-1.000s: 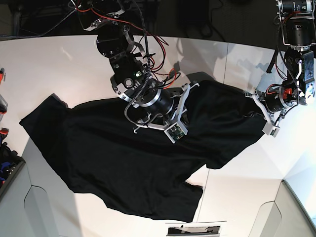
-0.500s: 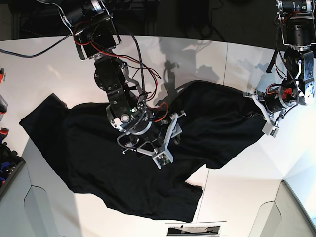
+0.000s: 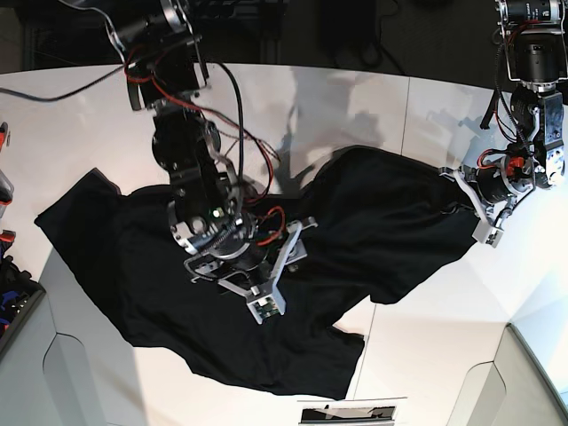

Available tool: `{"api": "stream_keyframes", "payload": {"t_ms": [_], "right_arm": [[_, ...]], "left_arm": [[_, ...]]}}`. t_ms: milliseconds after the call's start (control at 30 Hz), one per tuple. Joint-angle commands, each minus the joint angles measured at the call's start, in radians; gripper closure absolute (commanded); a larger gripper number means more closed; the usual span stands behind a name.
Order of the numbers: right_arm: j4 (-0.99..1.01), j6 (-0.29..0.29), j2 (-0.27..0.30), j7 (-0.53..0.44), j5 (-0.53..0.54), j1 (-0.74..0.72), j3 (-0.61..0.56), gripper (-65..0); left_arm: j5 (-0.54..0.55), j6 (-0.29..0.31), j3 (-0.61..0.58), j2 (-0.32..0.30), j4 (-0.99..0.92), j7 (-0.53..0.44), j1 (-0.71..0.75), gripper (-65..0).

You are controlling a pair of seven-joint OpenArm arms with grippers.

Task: Layout the t-shirt on the table in an organized manner, then fold the t-shirt properly
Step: 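Lower the right gripper onto the shirt and pull the fabric, then drag the shirt fabric with the right gripper away from the left gripper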

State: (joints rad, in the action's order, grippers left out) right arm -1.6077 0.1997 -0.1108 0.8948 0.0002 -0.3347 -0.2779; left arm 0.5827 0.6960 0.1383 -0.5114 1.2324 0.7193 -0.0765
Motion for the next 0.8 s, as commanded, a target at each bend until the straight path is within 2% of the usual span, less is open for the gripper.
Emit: {"api": "stream_keyframes", "payload": {"t_ms": [0, 100, 233, 333, 400, 500, 567, 700, 767], "right_arm": [[-0.058, 0.007, -0.007, -0.002, 0.013, 0.000, -0.010, -36.8], [-0.089, 0.007, -0.005, -0.002, 0.005, 0.083, -0.033, -36.9], [-0.068, 0.019, 0.002, -0.054, -0.097, 0.192, -0.059, -36.9], [-0.026, 0.018, 0.044, -0.128, -0.113, 0.229, -0.089, -36.9], [0.030, 0.008, 0.083, -0.193, -0.144, 0.227, -0.119, -36.9], [0.119, -0.050, 0.117, -0.271, -0.211, 0.200, -0.156, -36.9], [0.163, -0.071, 0.119, -0.270, -0.226, 0.171, -0.180, -36.9], [0.214, -0.075, 0.112, -0.270, -0.227, 0.121, -0.243, -36.9], [0.225, -0.105, 0.111, -0.270, -0.230, 0.101, -0.270, -36.9]], "left_arm": [[0.001, 0.002, 0.005, -0.015, 0.010, -0.006, -0.013, -1.4], [0.000, 0.002, 0.005, -0.016, 0.010, -0.002, -0.012, -1.4], [0.003, 0.002, 0.005, -0.016, 0.010, 0.010, -0.013, -1.4], [0.018, 0.002, 0.005, -0.015, 0.010, 0.010, -0.012, -1.4], [0.025, 0.002, 0.005, -0.015, 0.010, 0.015, -0.012, -1.4], [0.028, 0.002, 0.005, -0.015, 0.010, 0.017, -0.012, -1.4], [0.027, 0.002, 0.005, -0.015, 0.010, 0.018, -0.012, -1.4], [0.027, 0.002, 0.005, -0.015, 0.010, 0.018, -0.012, -1.5], [0.027, 0.002, 0.005, -0.015, 0.010, 0.019, -0.012, -1.5]]}}
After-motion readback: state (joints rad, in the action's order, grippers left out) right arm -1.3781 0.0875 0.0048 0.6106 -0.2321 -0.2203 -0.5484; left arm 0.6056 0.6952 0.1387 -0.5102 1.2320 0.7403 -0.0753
